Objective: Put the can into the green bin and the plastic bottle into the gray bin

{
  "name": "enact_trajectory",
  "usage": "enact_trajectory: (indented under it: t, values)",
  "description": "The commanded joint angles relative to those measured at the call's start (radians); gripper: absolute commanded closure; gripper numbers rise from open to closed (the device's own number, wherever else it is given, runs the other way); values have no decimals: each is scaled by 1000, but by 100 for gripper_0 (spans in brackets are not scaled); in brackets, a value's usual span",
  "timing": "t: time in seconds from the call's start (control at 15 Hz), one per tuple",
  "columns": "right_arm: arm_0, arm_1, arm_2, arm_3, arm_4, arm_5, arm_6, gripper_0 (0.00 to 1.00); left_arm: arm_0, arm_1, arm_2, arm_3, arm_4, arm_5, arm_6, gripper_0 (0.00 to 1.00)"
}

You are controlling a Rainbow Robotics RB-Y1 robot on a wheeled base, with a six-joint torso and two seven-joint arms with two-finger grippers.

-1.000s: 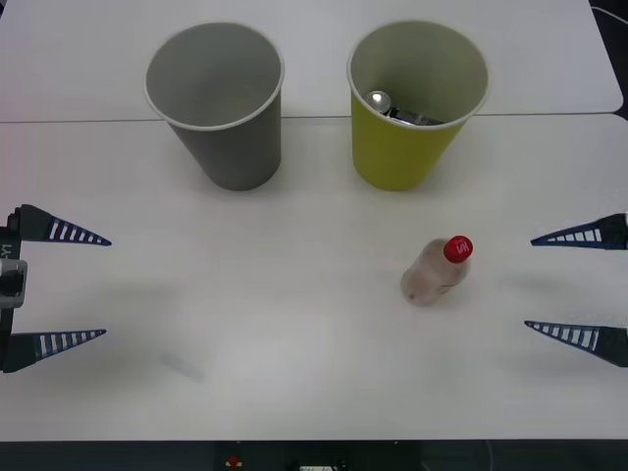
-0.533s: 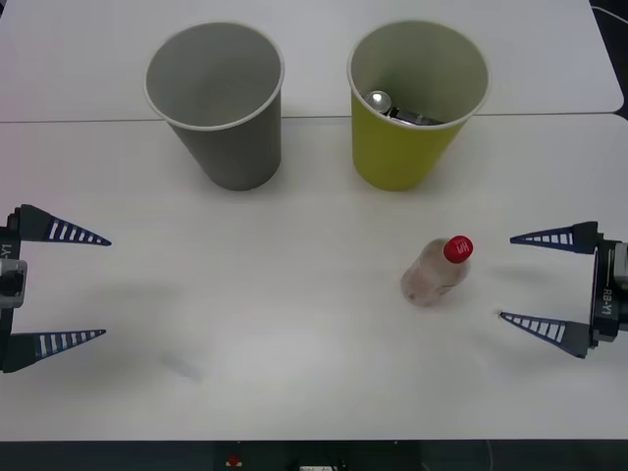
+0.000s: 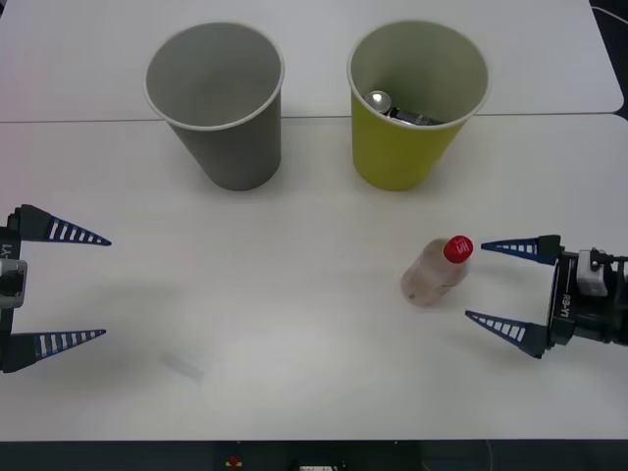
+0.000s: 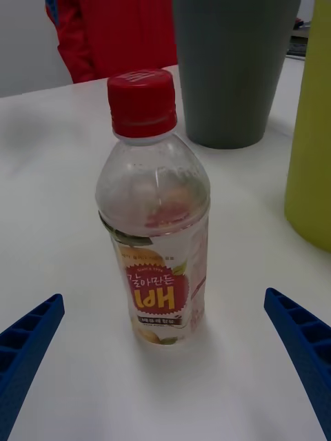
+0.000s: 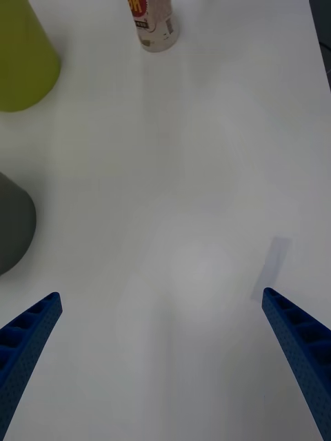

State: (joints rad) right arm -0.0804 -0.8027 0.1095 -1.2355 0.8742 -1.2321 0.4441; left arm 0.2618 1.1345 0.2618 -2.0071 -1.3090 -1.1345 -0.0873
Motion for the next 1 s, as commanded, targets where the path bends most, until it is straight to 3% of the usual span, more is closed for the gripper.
enact_trajectory:
  t: [0.07, 1.0]
  values:
    - [-19, 50, 6, 37, 0, -4, 13, 0, 0, 0, 0, 0, 0, 0, 0, 0]
    - [-38, 231, 7, 44, 55, 77, 42, 0, 0, 0, 0, 0, 0, 0, 0, 0]
